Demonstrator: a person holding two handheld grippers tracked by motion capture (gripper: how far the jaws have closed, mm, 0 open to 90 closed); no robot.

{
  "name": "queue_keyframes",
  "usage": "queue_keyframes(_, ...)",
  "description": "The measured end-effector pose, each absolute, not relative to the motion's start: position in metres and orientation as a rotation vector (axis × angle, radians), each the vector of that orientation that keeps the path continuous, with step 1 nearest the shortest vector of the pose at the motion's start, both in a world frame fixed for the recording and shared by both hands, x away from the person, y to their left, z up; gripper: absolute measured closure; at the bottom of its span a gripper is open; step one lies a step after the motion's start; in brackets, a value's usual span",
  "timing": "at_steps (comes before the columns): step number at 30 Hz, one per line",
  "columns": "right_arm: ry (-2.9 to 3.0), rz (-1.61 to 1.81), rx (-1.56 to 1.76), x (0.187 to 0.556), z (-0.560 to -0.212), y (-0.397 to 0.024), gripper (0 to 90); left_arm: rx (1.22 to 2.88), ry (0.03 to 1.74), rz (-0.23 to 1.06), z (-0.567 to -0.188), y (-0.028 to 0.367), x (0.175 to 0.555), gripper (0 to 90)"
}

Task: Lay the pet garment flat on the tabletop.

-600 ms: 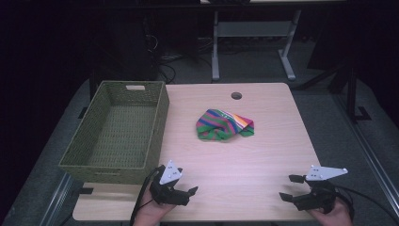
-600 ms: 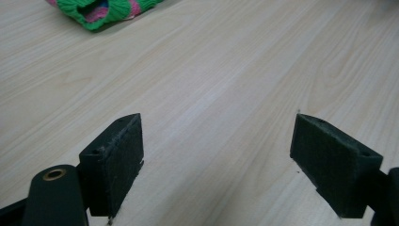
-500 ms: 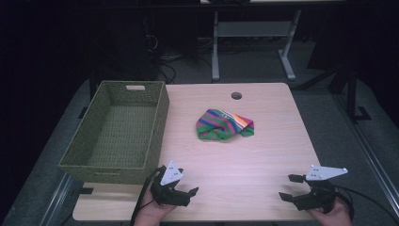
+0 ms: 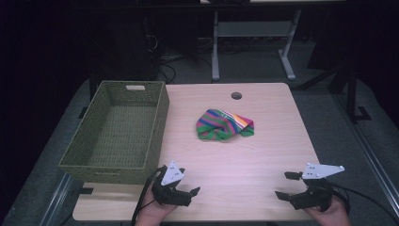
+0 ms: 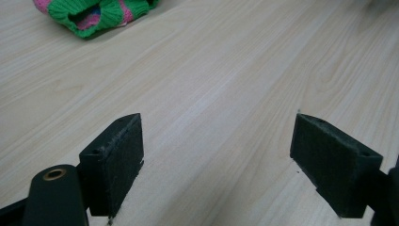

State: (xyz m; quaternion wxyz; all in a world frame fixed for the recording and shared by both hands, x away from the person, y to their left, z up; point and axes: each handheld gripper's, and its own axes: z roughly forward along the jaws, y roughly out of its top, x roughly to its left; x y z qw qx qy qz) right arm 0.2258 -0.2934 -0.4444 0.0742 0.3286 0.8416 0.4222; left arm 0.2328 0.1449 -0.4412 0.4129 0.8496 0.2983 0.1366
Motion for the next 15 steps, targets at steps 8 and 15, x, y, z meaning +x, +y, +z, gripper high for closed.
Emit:
queue_keyframes(8,2.598,1.247,0.930,0.242,-0.434,-0.275,16.3,2.087,0.743,0.322,-0.442,0.144,0.236,17.6)
queue_keyframes(15,2.639,1.203,0.933,0.265,-0.422,-0.264,16.2,2.075,0.738,0.252,-0.446,0.142,0.238,17.6)
